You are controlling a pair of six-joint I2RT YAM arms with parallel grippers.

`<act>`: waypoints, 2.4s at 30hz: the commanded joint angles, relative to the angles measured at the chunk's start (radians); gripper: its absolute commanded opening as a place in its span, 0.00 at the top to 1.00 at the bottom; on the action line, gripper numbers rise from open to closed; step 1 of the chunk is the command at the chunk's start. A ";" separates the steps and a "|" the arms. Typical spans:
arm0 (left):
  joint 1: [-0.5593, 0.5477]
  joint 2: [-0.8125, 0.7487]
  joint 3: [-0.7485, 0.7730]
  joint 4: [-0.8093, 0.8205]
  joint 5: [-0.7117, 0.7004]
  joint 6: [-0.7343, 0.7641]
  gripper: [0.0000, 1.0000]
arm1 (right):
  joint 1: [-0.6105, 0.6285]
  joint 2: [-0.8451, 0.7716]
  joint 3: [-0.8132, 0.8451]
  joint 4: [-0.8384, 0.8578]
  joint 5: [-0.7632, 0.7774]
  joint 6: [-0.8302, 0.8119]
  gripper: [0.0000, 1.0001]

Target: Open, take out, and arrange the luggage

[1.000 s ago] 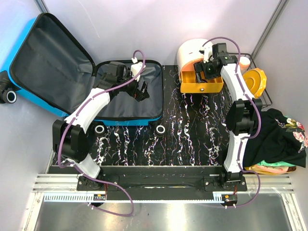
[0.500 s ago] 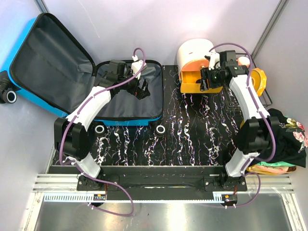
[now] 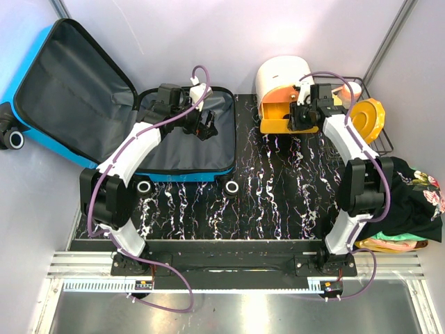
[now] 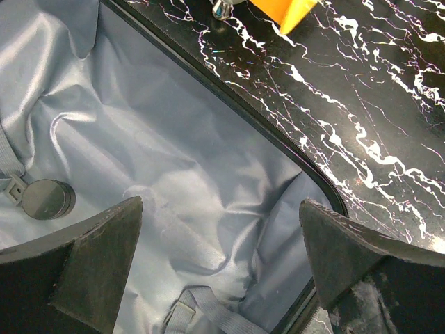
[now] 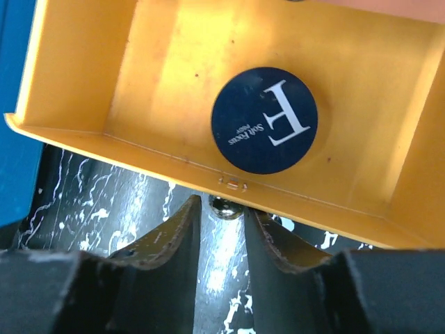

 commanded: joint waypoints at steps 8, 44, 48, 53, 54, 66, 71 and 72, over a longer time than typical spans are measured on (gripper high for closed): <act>0.007 -0.023 0.053 -0.003 -0.014 0.007 0.01 | 0.001 0.153 0.104 0.422 0.079 0.068 0.64; 0.008 0.025 0.114 -0.016 -0.020 -0.042 0.02 | -0.091 0.171 0.166 0.463 -0.149 0.451 0.42; 0.019 0.036 0.119 0.001 -0.020 -0.078 0.02 | -0.091 0.190 0.184 0.456 -0.167 0.471 0.43; 0.025 0.048 0.113 0.011 -0.025 -0.099 0.02 | -0.091 0.208 0.213 0.456 -0.164 0.497 0.47; 0.033 0.049 0.116 0.013 -0.022 -0.110 0.02 | -0.091 0.211 0.216 0.458 -0.175 0.497 0.47; 0.097 0.106 0.159 0.025 0.011 -0.239 0.03 | -0.091 0.200 0.233 0.463 -0.198 0.508 0.77; 0.148 0.151 0.197 0.040 -0.034 -0.263 0.03 | -0.092 0.112 0.127 0.452 -0.212 0.494 0.96; 0.154 0.175 0.206 0.039 -0.051 -0.257 0.03 | -0.092 0.092 0.103 0.444 -0.220 0.494 0.97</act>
